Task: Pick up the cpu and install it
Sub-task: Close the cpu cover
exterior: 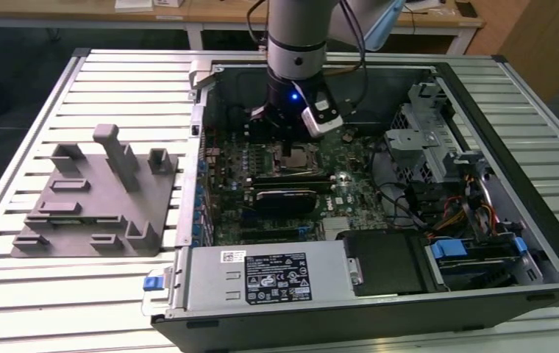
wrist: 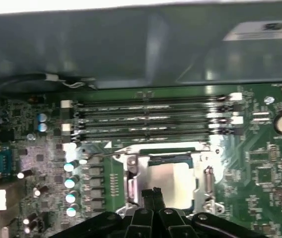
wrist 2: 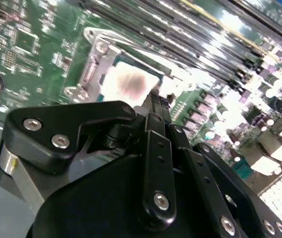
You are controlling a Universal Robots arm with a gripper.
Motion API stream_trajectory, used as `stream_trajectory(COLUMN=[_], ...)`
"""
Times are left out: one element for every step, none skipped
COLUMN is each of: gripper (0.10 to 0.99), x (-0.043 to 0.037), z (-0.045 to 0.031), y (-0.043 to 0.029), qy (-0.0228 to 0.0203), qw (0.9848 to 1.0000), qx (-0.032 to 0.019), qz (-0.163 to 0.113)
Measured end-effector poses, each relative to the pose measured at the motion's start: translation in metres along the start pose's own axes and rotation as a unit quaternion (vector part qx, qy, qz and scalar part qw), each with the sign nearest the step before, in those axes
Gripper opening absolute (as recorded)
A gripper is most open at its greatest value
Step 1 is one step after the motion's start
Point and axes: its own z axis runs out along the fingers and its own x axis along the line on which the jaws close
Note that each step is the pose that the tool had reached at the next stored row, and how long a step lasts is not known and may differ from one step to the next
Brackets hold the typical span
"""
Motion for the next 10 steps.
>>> stream_trajectory(gripper=[0.106,0.106,0.106,0.106,0.106,0.106,0.106,0.106,0.106,0.106], x=[0.0021,0.0027,0.0027,0.0027,0.0027,0.0029,0.0033,0.0037,0.0043,0.0049], z=[0.0006,0.0012,0.0015,0.002,0.0025,0.0031,0.0039,0.005,0.0064,0.0078], y=[-0.0001,-0.0001,-0.0002,-0.0002,-0.0003,-0.0003,-0.0003,-0.0004,-0.0004,-0.0005], qy=[-0.0001,-0.0002,-0.0001,-0.0002,-0.0002,-0.0002,-0.0002,-0.0002,-0.0002,-0.0003], qw=[1.0,1.0,1.0,1.0,1.0,1.0,0.9999,0.9999,0.9999,0.9999], qx=[-0.0001,-0.0001,0.0,0.0,0.0,0.0,0.0001,0.0,0.0001,0.0], qz=[0.0,0.0,0.002,0.004,0.007,0.009,0.01,0.011,0.011,0.012])
